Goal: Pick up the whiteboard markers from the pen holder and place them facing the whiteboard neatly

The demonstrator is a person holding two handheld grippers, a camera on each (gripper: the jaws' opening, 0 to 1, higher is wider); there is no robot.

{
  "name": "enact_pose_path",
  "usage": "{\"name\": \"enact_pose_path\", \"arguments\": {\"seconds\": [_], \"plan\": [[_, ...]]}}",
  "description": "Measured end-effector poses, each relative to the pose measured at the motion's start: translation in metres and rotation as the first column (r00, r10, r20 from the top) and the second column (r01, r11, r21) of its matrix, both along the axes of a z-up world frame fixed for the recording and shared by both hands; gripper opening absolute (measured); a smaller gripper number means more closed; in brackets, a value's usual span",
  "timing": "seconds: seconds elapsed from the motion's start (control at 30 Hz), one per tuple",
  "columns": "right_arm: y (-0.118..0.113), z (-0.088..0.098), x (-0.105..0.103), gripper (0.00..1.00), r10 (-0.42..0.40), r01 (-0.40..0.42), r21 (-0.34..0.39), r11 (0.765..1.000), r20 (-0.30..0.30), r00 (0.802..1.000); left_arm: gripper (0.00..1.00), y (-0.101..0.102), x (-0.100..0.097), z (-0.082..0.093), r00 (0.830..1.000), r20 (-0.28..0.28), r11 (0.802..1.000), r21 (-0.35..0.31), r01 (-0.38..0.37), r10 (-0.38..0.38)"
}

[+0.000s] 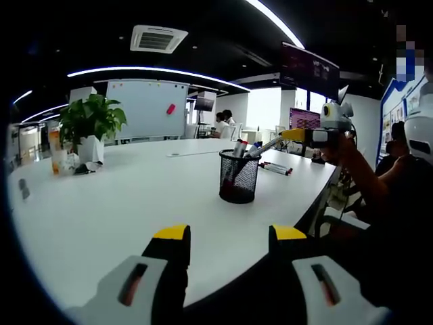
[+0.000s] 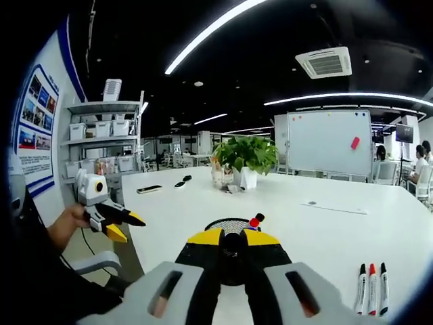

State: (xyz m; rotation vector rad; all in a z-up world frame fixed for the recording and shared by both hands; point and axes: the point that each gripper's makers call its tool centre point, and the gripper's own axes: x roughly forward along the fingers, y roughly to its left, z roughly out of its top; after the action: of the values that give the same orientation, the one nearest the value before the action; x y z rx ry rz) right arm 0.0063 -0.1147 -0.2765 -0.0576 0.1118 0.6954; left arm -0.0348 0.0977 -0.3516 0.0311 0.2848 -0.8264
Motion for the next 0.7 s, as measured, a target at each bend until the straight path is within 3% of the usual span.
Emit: {"name": "enact_pose_path", "arguments": {"seconds": [0.2, 0.53, 0.7], "plan": [[0.002, -0.020, 0.001, 0.13, 0.008, -0.009, -0.087, 0.996, -0.012, 1.000, 0.48, 0.000, 0.000, -0.002, 1.000, -0.005, 1.000, 0.002, 0.000, 0.000], [0.002, -0.026, 0.002, 0.13, 0.007, -0.009, -0.106, 0.994, -0.027, 1.000, 0.48, -0.001, 0.000, -0.002, 1.000, -0.005, 1.000, 0.001, 0.000, 0.000], [0.000, -0.020, 0.003, 0.13, -0.011, 0.010, -0.096, 0.995, -0.004, 1.000, 0.48, 0.000, 0.000, -0.003, 1.000, -0.006, 1.000, 0.000, -0.001, 0.001]]}}
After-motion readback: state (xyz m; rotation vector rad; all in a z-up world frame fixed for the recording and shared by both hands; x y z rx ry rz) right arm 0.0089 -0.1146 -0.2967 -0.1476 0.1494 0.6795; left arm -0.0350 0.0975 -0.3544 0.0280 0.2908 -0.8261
